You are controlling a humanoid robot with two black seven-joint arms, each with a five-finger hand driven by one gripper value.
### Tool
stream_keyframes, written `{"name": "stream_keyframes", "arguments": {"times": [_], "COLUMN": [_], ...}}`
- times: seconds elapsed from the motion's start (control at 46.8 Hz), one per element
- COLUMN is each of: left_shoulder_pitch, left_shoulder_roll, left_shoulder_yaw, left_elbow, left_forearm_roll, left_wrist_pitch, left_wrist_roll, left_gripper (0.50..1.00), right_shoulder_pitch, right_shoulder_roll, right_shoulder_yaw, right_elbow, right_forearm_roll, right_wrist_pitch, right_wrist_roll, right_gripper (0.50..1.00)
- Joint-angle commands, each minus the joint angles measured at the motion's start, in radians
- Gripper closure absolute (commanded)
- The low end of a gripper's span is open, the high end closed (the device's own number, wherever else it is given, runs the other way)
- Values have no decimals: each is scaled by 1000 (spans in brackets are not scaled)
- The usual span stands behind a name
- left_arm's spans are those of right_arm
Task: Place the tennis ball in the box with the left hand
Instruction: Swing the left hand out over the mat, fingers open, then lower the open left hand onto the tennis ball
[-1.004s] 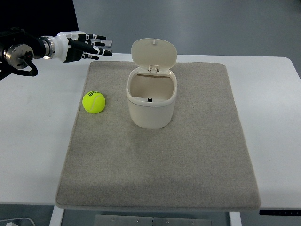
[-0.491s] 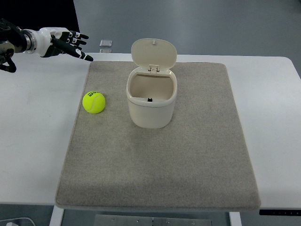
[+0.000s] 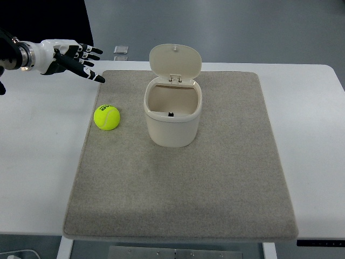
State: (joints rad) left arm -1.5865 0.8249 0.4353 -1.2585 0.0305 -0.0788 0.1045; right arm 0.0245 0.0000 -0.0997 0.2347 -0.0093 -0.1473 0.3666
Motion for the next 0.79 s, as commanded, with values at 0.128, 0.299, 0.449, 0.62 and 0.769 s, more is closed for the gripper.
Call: {"name": "stream_keyframes", "arguments": {"times": [0.128,0.299,0.449,0.62,0.769], "left_shoulder_pitch": [7,19,48,76,77], "left_shoulder_roll": [34,30,23,23,25], "left_shoulder_yaw": [3,3,3,3,3], "left_elbow": [-67,-97,-102,-137,-166], "left_forearm_roll": [26,46,63,111,121], "left_wrist_pitch": [27,50,62,99,116], "left_wrist_roll": [0,0,-2,-2,-2], "left_gripper": [512,514,514,514,514], "right_shoulder_pitch": [0,0,0,0,0], "right_shoulder_roll": [0,0,0,0,0], "right_shoulder_yaw": [0,0,0,0,0], "right_elbow": [0,0,0,0,0], "right_forearm_roll": [0,0,0,0,0], "right_wrist_pitch": [0,0,0,0,0], "right_wrist_roll": [0,0,0,0,0], "right_gripper": [562,562,562,562,562]}}
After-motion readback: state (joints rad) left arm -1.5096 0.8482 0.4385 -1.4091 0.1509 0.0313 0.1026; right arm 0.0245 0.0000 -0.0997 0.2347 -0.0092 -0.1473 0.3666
